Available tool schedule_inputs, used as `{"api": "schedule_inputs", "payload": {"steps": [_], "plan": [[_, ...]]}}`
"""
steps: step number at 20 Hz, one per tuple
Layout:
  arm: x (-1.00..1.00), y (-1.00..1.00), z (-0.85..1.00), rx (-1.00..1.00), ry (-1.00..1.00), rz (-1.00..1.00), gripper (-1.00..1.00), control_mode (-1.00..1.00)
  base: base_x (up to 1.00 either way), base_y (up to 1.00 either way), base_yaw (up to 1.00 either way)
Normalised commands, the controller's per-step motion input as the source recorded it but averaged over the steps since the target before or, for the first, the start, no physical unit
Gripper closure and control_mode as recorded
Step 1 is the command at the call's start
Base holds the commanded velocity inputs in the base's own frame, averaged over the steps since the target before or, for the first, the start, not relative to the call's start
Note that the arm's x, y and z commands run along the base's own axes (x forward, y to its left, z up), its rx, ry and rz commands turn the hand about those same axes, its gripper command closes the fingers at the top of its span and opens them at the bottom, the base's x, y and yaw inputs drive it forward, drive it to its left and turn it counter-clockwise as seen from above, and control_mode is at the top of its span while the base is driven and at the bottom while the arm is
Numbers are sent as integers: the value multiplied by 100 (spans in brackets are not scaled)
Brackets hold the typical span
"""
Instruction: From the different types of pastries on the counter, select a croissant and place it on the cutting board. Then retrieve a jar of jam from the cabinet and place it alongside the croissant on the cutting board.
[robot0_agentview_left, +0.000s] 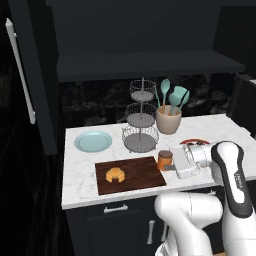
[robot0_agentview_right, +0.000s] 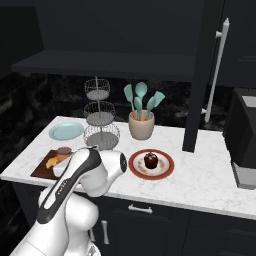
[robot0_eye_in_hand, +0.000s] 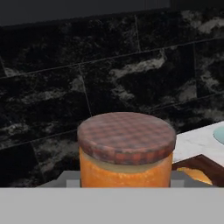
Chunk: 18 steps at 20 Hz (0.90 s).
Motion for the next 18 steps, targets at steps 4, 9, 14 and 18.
{"api": "schedule_inputs", "payload": {"steps": [4,9,14,18], "plan": [[8,37,-46,7,-12,-4,100,-100,0,0,0],[7,38,-54,7,-12,-5,100,-100,0,0,0],[1,48,-78,14,-17,-5,100,-100,0,0,0],[0,55,-100,22,-31,-5,100,-100,0,0,0]]}}
